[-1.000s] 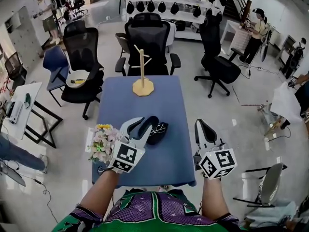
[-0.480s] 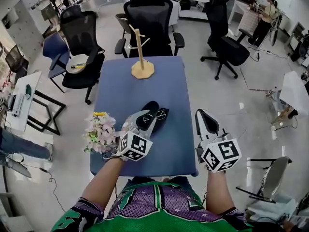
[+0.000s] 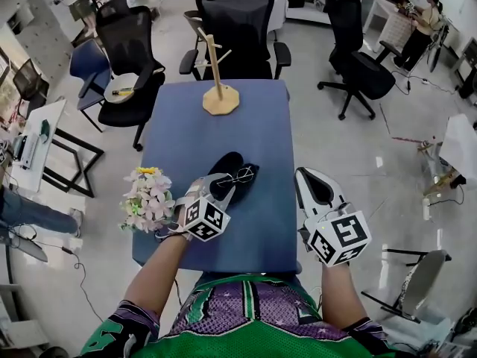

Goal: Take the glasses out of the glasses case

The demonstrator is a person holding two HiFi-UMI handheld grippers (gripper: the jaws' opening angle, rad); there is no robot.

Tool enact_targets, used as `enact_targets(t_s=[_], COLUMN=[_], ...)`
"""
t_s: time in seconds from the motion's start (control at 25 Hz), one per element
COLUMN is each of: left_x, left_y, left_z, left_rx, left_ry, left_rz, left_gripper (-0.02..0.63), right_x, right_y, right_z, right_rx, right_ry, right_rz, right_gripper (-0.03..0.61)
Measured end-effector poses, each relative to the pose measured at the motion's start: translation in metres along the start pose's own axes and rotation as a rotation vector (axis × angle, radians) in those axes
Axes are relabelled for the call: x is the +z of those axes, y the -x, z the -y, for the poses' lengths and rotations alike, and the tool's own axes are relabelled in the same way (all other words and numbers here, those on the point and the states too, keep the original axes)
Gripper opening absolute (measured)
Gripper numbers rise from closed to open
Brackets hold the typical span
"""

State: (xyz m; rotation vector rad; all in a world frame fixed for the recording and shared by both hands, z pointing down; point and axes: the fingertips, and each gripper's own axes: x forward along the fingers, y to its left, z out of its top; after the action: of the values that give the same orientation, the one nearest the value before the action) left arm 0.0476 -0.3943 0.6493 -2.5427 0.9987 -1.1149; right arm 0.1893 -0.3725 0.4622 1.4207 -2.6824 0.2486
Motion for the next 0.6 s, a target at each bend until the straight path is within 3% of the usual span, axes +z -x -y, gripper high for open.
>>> enact_targets(t_s=[0.32, 0.6], left_x=[-0.037, -0.063], left_y=[-0.03, -0.052], left_z=[0.003, 0.006], left_rx=[-0.009, -0.078], left_ry=[-0.019, -0.029], left_rz=[-0.104, -0.181], left_gripper=[0.107, 0.107], right_x=[-0.015, -0.031], right_y=[-0.007, -0.015], right_z=[0.014, 0.008], right_rx=[0.018, 0.038], right_ry=[-0.007, 0.0], right_rz=[-0.027, -0.065], right_gripper=[0.002, 0.002])
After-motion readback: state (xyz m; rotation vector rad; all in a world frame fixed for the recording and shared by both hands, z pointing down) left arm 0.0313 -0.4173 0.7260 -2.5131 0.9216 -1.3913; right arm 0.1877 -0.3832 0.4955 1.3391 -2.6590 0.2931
